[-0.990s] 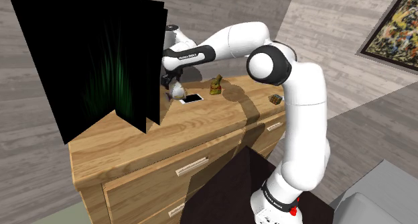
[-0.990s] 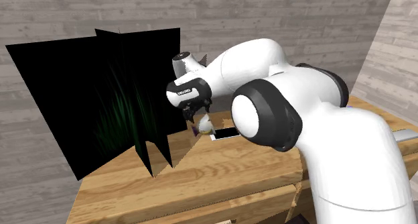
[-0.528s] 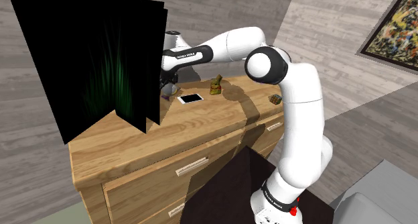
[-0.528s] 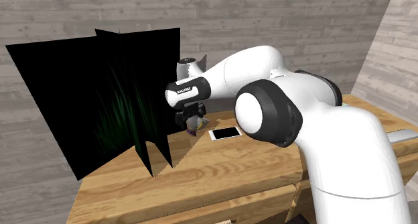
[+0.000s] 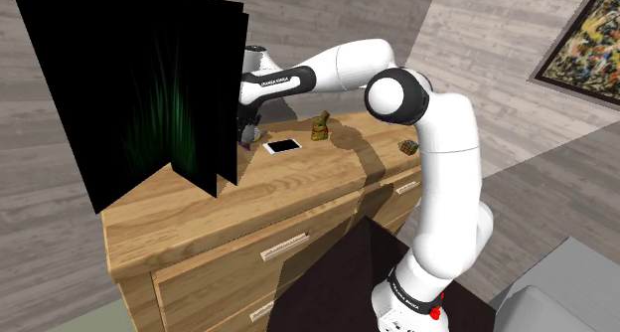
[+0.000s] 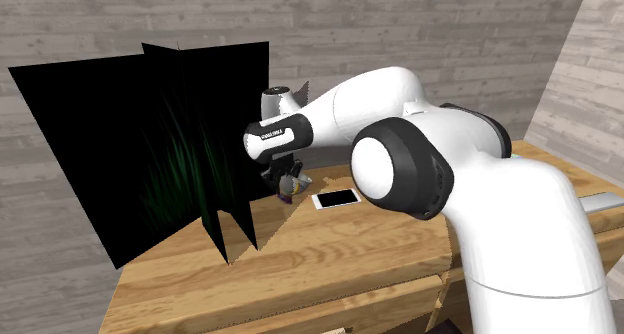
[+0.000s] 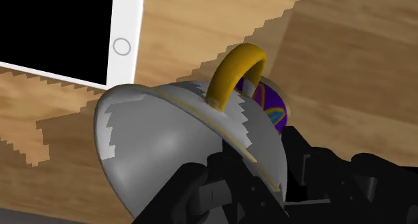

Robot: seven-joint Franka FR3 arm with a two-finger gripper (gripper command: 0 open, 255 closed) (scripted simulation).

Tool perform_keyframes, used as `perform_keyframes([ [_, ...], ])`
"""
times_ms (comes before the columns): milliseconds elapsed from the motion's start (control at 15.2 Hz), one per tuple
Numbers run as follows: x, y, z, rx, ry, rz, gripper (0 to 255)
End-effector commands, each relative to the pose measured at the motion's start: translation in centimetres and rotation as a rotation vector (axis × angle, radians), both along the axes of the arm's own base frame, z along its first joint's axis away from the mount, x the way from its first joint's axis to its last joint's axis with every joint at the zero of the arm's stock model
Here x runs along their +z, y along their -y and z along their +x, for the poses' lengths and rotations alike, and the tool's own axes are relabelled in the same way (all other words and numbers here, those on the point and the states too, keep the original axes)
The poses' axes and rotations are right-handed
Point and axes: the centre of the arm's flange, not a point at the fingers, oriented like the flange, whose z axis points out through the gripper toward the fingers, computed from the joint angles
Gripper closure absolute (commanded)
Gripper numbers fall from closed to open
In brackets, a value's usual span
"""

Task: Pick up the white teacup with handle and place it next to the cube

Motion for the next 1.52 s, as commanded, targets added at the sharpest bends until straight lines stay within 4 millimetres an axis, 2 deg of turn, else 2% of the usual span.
perform_keyframes([
  [0,-1.7,0.8,-0.3,-0.01,-0.031,-0.008,255],
  [330,-1.8,1.8,0.1,-0.01,-0.03,-0.007,255],
  [396,-2.1,1.1,-0.4,-0.01,-0.032,-0.008,255],
  [1452,6.3,1.1,-0.4,-0.01,-0.032,-0.008,255],
])
